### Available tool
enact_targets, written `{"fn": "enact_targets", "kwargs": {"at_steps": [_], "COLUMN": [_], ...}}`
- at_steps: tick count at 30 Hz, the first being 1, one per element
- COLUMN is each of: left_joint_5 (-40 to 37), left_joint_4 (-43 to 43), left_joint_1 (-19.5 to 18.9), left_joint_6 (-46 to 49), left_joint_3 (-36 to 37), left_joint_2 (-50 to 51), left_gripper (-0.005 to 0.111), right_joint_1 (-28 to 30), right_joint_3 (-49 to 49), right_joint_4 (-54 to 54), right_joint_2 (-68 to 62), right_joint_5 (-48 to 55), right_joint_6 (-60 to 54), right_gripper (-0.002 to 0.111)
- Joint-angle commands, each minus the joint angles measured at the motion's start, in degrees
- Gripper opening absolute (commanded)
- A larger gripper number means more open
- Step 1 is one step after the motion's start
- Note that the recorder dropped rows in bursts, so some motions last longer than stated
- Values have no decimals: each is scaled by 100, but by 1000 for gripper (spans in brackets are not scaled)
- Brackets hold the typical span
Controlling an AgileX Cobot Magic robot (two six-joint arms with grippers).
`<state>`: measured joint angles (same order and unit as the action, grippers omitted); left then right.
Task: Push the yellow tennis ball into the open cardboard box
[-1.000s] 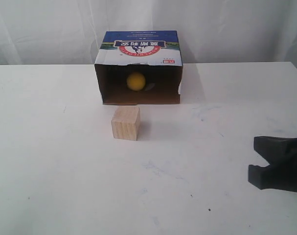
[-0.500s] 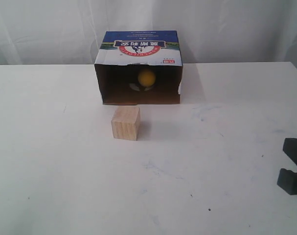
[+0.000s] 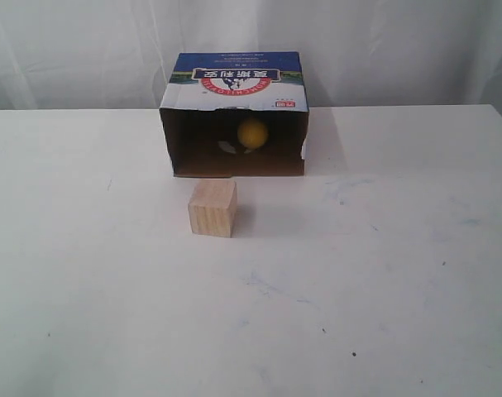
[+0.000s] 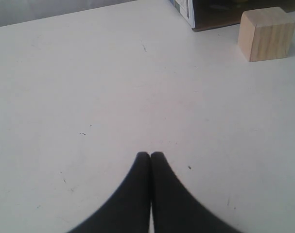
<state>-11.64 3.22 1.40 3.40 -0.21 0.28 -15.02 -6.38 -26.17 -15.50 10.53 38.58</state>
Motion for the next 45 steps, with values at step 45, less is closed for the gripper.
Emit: {"fn": "enact_targets", "kwargs": {"at_steps": [45], "left_joint_5": [8], "left_joint_4": [24], "left_joint_1": [-16], "left_joint_6": [-43], "left_joint_3": [21], "left_joint_2": [-28], "left_gripper": [0], "right_joint_1": [356], "right_joint_3": [638], "right_joint_4": [2164], "right_joint_2": [1326], "right_joint_5": [-679], "right_joint_6": [-3631], "right_gripper": [0]}}
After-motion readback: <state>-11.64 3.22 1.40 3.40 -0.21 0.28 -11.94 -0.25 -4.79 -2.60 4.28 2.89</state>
